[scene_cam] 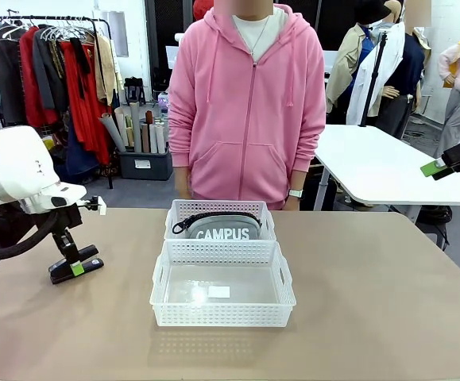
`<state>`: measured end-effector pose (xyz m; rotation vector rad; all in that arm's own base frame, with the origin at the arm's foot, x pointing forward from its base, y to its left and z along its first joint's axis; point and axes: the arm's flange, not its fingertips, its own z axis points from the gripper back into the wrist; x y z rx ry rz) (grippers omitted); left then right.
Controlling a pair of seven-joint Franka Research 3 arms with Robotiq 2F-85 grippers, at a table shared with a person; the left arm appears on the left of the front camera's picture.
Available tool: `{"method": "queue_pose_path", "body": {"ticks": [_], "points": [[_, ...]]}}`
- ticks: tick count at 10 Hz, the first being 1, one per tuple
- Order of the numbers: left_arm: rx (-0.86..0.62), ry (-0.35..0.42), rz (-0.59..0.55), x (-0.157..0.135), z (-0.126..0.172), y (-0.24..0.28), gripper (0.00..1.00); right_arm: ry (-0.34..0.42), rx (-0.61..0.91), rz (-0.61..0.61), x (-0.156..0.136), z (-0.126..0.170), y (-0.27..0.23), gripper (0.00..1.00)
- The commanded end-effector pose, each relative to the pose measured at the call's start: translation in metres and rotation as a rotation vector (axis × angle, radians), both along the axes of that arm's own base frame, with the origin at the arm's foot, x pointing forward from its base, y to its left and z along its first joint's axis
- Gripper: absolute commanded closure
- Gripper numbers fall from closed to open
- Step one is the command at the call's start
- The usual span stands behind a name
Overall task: Distribute items into two baskets.
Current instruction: Pick up the Stapler that the person points to.
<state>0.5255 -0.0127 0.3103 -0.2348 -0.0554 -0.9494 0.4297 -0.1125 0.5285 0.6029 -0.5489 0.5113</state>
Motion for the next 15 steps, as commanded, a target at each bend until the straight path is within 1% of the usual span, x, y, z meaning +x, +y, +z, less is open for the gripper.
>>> {"method": "queue_pose_path", "body": {"ticks": [1, 2, 4, 5, 6, 7, 8, 10, 13, 15], "points": [[-0.027, -0.003, 0.009, 0.001, -0.003, 0.003, 0.90, -0.001, 0.002, -0.001, 0.000, 0.000, 0.000, 0.00], [-0.034, -0.049, 0.011, 0.002, 0.022, 0.003, 0.90, -0.001, 0.002, -0.001, 0.000, 0.000, 0.000, 0.00], [-0.018, -0.060, 0.022, -0.001, 0.074, 0.001, 0.90, -0.001, 0.002, -0.001, 0.000, 0.000, 0.000, 0.00], [0.015, -0.101, -0.004, -0.005, 0.096, -0.005, 0.90, -0.001, 0.002, -0.001, 0.000, 0.000, 0.000, 0.00], [0.075, -0.112, -0.031, -0.014, 0.119, -0.013, 0.90, -0.001, 0.002, -0.001, 0.000, 0.000, 0.000, 0.00], [0.125, -0.099, -0.055, -0.023, 0.137, -0.019, 0.90, -0.001, 0.002, -0.001, 0.000, 0.000, 0.000, 0.00], [0.164, -0.117, -0.074, -0.031, 0.154, -0.026, 0.90, -0.001, 0.002, -0.001, 0.000, 0.000, 0.000, 0.00], [0.185, -0.180, -0.128, -0.052, 0.195, -0.044, 0.90, -0.001, 0.002, -0.001, 0.000, 0.000, 0.000, 0.00], [0.198, -0.233, -0.157, -0.071, 0.223, -0.054, 0.90, -0.001, 0.002, -0.001, 0.000, 0.000, 0.000, 0.00], [0.191, -0.218, -0.159, -0.073, 0.227, -0.055, 0.90, -0.001, 0.002, -0.001, 0.000, 0.000, 0.000, 0.00]]}}
